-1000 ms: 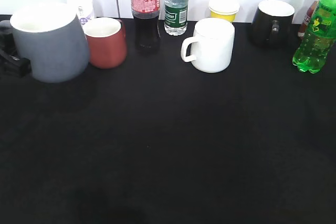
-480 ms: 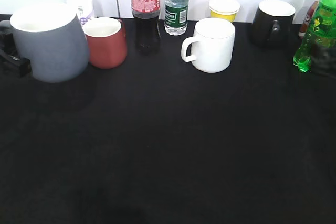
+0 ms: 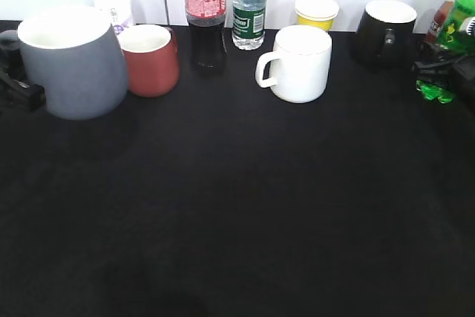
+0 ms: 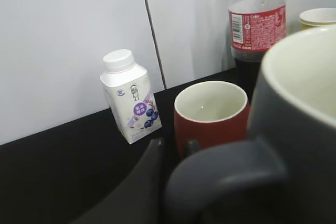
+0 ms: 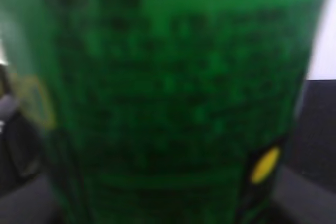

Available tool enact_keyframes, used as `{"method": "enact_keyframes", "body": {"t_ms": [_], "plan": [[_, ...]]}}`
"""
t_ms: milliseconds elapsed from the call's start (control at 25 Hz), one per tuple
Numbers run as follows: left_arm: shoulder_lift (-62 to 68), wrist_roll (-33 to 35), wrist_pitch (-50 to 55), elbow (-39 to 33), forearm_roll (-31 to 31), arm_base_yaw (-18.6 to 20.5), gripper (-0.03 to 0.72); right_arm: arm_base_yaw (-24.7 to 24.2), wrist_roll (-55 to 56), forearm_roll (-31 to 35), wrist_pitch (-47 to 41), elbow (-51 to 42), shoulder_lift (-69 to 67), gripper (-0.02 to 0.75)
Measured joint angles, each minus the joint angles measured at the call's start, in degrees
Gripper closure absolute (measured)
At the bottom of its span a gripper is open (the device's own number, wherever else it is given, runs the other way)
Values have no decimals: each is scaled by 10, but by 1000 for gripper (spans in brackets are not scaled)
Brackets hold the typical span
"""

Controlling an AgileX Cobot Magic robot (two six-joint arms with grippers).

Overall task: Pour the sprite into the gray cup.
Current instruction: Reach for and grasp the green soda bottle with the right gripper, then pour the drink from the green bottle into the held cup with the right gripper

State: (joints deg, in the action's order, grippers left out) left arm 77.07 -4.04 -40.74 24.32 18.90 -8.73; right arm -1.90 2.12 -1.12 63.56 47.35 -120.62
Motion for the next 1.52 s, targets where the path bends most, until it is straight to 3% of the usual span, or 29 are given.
{"method": "enact_keyframes", "body": {"t_ms": [80, 320, 560, 680, 920, 1280, 1520], "plan": [[0, 0, 0, 0, 4, 0, 617, 0, -9, -8, 19, -19, 6, 312], [1, -57, -8, 0, 87, -4, 617, 21, -12, -120, -6, -145, 190, 312], [38, -62, -27, 0, 90, -104, 617, 235, -57, -135, -132, -139, 272, 314], [58, -62, -58, 0, 91, -131, 617, 296, -167, -137, -199, -108, 272, 314], [63, -62, -75, 0, 138, -131, 617, 300, -452, -125, -206, -97, 272, 315], [63, -62, -82, 0, 164, -131, 617, 300, -618, -119, -187, -97, 272, 315], [63, -63, -83, 0, 190, -131, 617, 300, -730, -99, -125, -96, 272, 315]]}}
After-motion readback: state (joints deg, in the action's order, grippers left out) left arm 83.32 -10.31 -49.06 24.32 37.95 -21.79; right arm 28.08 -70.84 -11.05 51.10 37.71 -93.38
